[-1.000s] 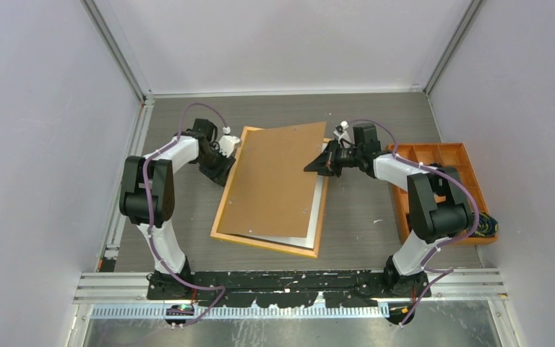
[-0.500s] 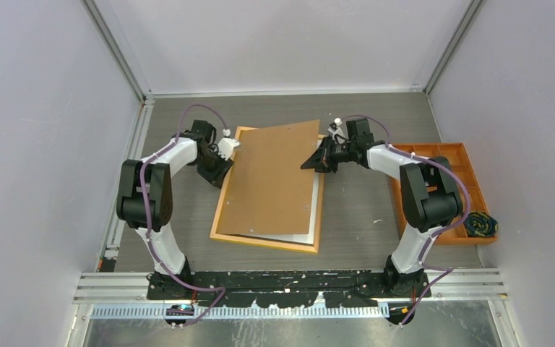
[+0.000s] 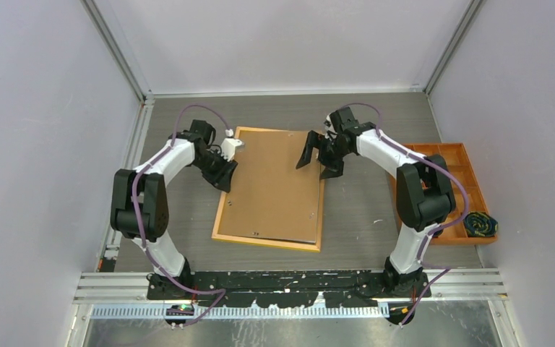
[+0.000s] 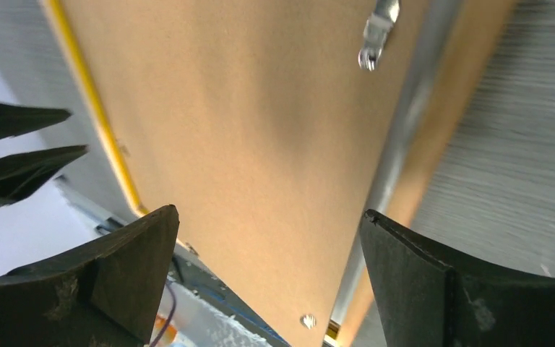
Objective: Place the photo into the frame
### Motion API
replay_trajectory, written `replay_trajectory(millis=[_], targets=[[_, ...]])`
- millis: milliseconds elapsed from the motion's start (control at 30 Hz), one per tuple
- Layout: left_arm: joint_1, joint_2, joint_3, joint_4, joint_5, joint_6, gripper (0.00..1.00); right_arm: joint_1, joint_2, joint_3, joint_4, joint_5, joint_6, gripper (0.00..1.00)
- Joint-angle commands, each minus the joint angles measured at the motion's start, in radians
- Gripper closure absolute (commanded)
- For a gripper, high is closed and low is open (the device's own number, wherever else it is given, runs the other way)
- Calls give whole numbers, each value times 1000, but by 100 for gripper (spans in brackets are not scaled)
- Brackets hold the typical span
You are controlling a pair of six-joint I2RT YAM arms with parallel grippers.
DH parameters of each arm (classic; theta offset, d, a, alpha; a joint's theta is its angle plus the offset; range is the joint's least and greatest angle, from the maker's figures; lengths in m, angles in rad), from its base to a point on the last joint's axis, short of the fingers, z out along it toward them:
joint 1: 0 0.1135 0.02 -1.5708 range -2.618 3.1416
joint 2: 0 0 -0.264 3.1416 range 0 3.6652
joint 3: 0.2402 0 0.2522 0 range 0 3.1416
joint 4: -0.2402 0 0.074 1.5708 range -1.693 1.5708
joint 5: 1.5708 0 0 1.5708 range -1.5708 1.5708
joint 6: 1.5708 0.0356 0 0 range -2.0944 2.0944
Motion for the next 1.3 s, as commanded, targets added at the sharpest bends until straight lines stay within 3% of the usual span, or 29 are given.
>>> replay_trajectory(millis=[0, 200, 333, 433, 500, 567, 800, 1267], targets=[[41, -31, 14, -47, 64, 10, 57, 14, -66, 93, -196, 221, -77, 0], [142, -24, 126, -131, 113, 43, 57, 20, -104, 148, -286, 395, -86, 0], [170, -16, 150, -111, 77, 63, 57, 16, -173, 121, -218, 432, -38, 0], [170, 1, 94, -36, 20, 60, 57, -56, -209, 43, -129, 320, 23, 0], [170, 23, 58, -1, 2, 48, 57, -151, -235, -94, 47, 104, 125, 0], [170, 31, 21, 28, -5, 43, 57, -198, -261, -257, 273, -14, 230, 0], [140, 4, -80, 84, -4, 56, 57, -185, -196, -286, 335, -29, 234, 0], [70, -26, -181, 87, 38, 58, 57, -181, 73, -133, 408, -83, 313, 4]])
